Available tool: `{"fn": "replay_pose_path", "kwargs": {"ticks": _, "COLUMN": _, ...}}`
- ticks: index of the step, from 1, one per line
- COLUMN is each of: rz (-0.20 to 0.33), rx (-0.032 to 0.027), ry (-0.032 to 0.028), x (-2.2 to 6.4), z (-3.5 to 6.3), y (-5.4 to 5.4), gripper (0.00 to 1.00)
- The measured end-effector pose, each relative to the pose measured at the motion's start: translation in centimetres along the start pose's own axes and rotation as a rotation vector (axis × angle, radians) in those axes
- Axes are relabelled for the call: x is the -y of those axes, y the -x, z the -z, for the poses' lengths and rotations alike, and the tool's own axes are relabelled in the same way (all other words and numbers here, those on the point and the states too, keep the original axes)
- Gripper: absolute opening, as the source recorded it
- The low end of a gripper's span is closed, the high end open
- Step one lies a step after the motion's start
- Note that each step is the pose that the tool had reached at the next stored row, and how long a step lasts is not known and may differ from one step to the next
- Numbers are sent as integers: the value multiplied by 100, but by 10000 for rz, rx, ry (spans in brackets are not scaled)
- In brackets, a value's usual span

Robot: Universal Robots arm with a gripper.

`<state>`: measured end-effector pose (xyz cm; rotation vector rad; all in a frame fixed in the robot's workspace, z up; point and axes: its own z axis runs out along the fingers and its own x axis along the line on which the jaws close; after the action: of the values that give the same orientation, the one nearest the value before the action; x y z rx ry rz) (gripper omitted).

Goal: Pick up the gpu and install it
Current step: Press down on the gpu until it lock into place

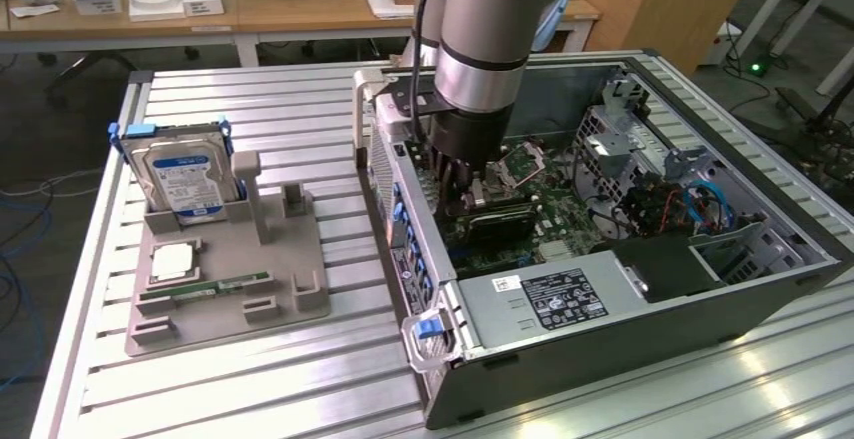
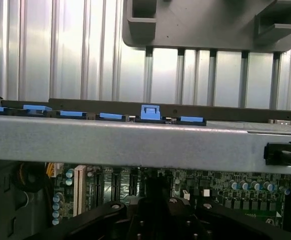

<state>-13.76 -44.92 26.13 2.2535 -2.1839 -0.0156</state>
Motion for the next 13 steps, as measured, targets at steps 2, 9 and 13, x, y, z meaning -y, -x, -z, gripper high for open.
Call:
{"fn": "replay_pose_path", "kwargs": {"ticks": 2, "rz": 1, "rx": -2, "ry": -1, "x": -1, "z": 26, "y": -1, "gripper": 10}}
{"fn": "replay_pose_path", "kwargs": {"ticks": 9, "rz": 1, "rx": -20, "ry": 10, "x": 48, "z": 61, "y": -4, "gripper": 10}}
{"fn": "replay_pose_path", "kwargs": {"ticks": 13, "rz": 3, "rx": -19, "ry": 10, "x": 147, "z": 61, "y": -7, "gripper": 10}}
